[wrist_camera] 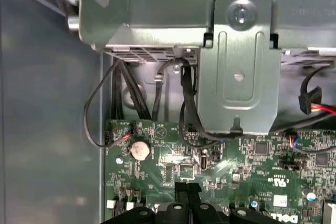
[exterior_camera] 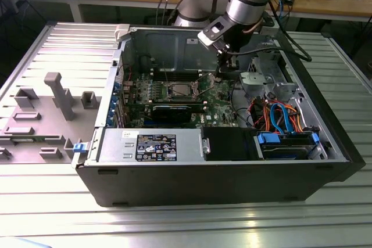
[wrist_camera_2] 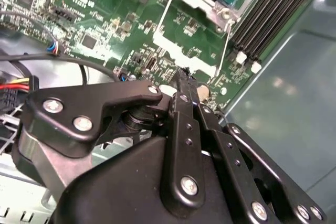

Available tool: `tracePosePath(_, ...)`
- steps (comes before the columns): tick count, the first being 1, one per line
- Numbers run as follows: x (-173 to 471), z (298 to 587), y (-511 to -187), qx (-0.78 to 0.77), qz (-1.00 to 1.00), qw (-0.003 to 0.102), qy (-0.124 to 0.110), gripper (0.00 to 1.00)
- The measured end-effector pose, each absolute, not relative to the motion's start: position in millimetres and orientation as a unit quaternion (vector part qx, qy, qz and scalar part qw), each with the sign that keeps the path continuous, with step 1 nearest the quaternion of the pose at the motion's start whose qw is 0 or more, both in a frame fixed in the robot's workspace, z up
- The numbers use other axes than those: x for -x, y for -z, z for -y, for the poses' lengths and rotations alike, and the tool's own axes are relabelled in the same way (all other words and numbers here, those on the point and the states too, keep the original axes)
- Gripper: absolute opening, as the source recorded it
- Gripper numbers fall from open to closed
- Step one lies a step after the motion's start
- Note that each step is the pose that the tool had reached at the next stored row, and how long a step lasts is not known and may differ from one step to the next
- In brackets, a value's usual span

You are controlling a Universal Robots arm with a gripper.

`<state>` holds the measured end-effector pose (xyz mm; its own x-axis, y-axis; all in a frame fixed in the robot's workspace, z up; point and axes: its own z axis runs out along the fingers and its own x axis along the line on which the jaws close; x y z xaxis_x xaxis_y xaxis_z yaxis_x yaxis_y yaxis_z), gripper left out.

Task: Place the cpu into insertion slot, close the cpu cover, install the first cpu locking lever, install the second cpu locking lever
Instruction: 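Close the cpu cover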

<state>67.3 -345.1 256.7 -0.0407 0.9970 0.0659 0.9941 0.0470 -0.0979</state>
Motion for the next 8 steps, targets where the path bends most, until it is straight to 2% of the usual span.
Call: tracePosePath(8, -71.1, 345.2, -244.0, 0.683, 0.727, 0.062, -0.017, 0.11)
